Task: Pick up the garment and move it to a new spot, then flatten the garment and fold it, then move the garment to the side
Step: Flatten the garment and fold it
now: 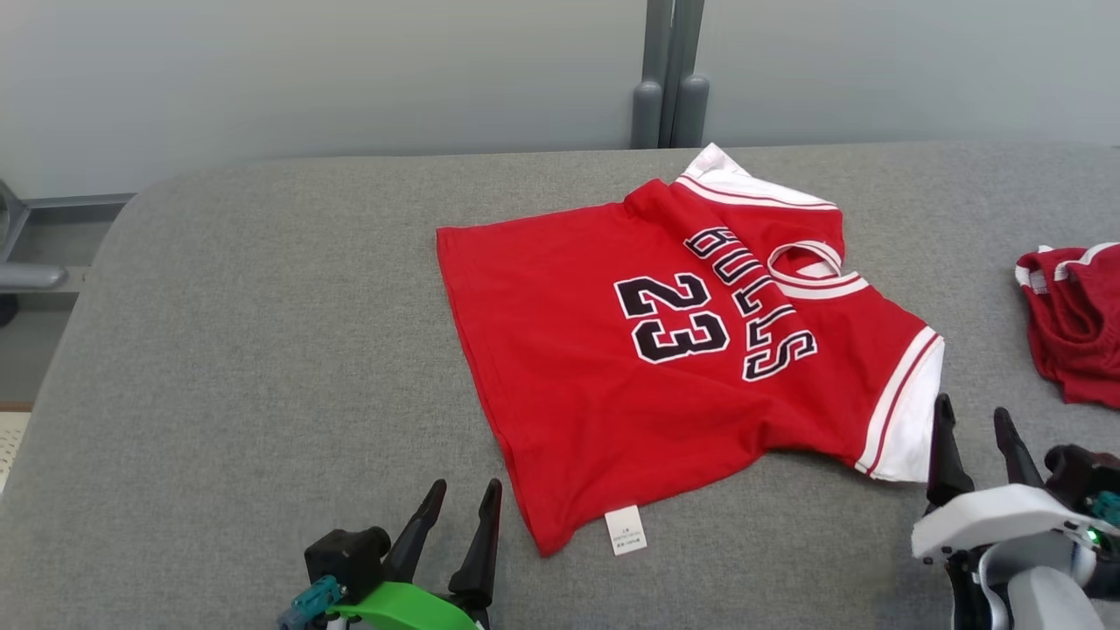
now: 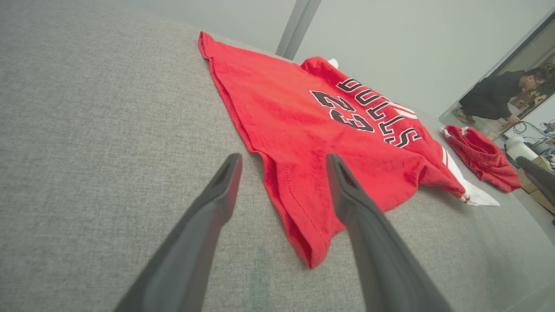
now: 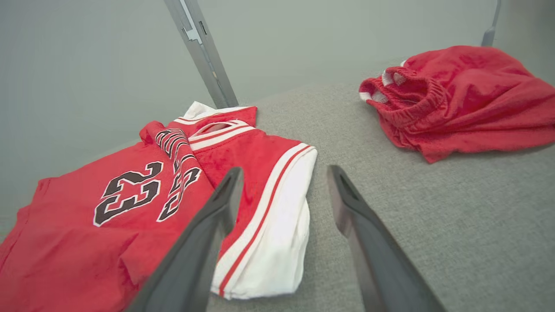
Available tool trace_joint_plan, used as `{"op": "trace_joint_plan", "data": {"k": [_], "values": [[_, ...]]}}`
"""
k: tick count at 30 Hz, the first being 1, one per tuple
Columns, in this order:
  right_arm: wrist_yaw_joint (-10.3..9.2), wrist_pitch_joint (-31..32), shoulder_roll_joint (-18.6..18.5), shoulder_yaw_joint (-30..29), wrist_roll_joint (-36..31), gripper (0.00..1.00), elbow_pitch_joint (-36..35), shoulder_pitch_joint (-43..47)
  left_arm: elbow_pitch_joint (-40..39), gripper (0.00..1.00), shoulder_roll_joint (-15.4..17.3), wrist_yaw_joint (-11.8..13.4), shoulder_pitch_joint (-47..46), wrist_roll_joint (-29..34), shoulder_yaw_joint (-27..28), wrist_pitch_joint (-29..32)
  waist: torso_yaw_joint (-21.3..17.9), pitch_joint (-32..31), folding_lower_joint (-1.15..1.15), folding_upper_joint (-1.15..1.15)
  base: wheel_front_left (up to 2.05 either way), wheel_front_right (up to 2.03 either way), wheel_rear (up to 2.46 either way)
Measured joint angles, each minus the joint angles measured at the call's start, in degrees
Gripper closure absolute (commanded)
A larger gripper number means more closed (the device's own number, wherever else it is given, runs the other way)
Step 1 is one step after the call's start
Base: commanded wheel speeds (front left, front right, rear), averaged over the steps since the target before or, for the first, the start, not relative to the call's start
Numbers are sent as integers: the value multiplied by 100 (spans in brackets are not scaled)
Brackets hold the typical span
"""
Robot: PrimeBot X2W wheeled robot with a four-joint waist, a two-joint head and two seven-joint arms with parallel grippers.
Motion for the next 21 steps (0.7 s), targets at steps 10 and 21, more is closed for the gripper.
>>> {"op": "trace_joint_plan", "data": {"k": [10, 21], "values": [[0, 10, -18, 434, -673, 0, 1506, -1301, 66, 0, -14, 0, -98, -10, -159, 0, 411, 153, 0, 0, 0, 0, 0], [0, 405, -346, -78, -1459, 0, 3008, -2357, 96, 0, -21, 0, -105, -25, -278, 0, 1037, 409, 0, 0, 0, 0, 0]]}}
